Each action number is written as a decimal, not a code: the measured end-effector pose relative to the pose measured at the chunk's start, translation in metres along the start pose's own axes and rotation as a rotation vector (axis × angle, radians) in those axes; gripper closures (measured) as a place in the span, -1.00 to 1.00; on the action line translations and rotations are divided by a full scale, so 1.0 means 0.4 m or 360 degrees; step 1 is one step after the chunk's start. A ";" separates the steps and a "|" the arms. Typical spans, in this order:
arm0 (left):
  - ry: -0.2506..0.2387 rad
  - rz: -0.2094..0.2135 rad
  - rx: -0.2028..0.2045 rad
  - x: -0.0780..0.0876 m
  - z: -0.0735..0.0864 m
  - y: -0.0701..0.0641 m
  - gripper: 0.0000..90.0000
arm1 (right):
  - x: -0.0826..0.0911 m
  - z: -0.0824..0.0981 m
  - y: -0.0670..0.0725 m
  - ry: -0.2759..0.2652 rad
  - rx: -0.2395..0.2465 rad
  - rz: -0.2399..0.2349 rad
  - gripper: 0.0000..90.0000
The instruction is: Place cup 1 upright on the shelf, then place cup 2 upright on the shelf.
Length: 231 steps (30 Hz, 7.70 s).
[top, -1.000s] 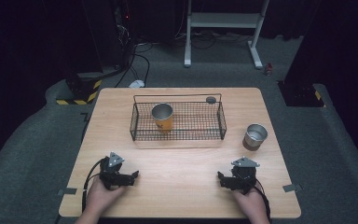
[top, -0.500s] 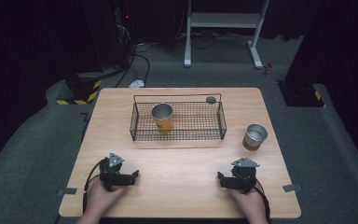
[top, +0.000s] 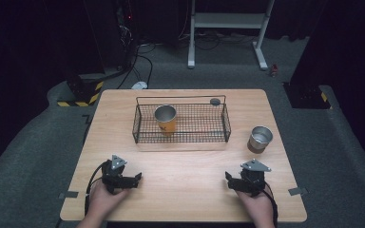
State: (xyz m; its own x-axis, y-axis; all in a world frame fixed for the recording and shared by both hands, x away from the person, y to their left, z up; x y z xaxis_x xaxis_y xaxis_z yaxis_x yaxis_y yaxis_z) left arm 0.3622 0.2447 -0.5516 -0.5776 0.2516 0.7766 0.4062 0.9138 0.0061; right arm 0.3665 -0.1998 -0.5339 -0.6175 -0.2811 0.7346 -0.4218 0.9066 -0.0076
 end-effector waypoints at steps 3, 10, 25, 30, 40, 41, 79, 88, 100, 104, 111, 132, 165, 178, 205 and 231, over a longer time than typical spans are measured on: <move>0.0002 0.0001 0.0001 0.000 0.000 0.000 -1.00 | 0.005 -0.002 -0.005 -0.0025 -0.0036 0.0014 -0.83; 0.0002 0.0001 0.0000 0.000 0.000 0.000 -0.99 | 0.015 -0.005 -0.023 -0.0068 -0.0072 0.0015 -0.83; -0.0005 0.0002 0.0007 0.000 0.000 0.000 -0.99 | 0.019 0.000 -0.067 -0.0088 -0.0112 0.0071 -0.81; -0.0005 0.0002 0.0008 0.000 0.000 0.000 -0.99 | 0.026 0.001 -0.083 -0.0101 -0.0144 0.0088 -0.81; -0.0005 0.0002 0.0007 0.000 0.000 0.000 -0.99 | 0.029 0.005 -0.117 -0.0096 -0.0151 0.0162 -0.80; -0.0005 0.0001 0.0006 0.000 0.000 0.000 -0.99 | 0.030 0.005 -0.121 -0.0099 -0.0160 0.0166 -0.80; -0.0007 0.0002 0.0009 -0.001 0.001 -0.001 -0.99 | 0.001 -0.092 -0.248 -0.0220 -0.0240 0.0253 -0.72; -0.0007 0.0001 0.0009 -0.001 0.001 -0.001 -0.99 | -0.023 -0.117 -0.277 -0.0236 -0.0276 0.0245 -0.72; -0.0006 0.0001 0.0010 -0.001 0.001 -0.001 -0.99 | -0.062 -0.137 -0.287 -0.0243 -0.0277 0.0227 -0.71; -0.0007 0.0001 0.0010 -0.001 0.001 -0.001 -0.99 | -0.068 -0.145 -0.292 -0.0250 -0.0284 0.0245 -0.69; -0.0006 0.0001 0.0010 -0.001 0.001 -0.001 -0.99 | -0.068 -0.149 -0.285 -0.0237 -0.0255 0.0265 -0.59; -0.0009 -0.0007 0.0011 -0.002 -0.001 0.000 -1.00 | 0.001 -0.129 -0.162 -0.0285 -0.0091 0.0219 -0.59; 0.0002 -0.0006 0.0005 -0.001 -0.001 0.000 -1.00 | 0.035 -0.238 0.036 -0.0384 -0.0041 0.0114 -0.59; -0.0004 -0.0007 0.0010 -0.002 -0.002 0.000 -0.99 | 0.038 -0.298 0.068 -0.0412 -0.0018 0.0122 -0.59; -0.0001 -0.0020 0.0030 -0.003 -0.003 0.002 -0.99 | -0.025 -0.416 0.078 -0.0416 -0.0001 0.0079 -0.59; -0.0002 -0.0022 0.0038 -0.003 -0.003 0.002 -0.99 | -0.157 -0.526 0.067 -0.0252 -0.0016 0.0140 -0.59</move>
State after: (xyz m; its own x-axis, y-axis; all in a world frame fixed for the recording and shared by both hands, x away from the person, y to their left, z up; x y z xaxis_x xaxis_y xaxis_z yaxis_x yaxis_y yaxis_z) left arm 0.3639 0.2448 -0.5517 -0.5838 0.2394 0.7758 0.3814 0.9244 0.0018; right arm 0.5337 -0.0917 -0.4374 -0.7490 -0.2458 0.6153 -0.3552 0.9329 -0.0598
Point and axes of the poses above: each handheld gripper's, and its own axes: x roughly backward along the jaws, z roughly out of its underside, y roughly to its left, the point moved 3 cm from there along -x, roughly forward along the jaws, and after that the axes turned 6 degrees about y, right-handed, at the moved point
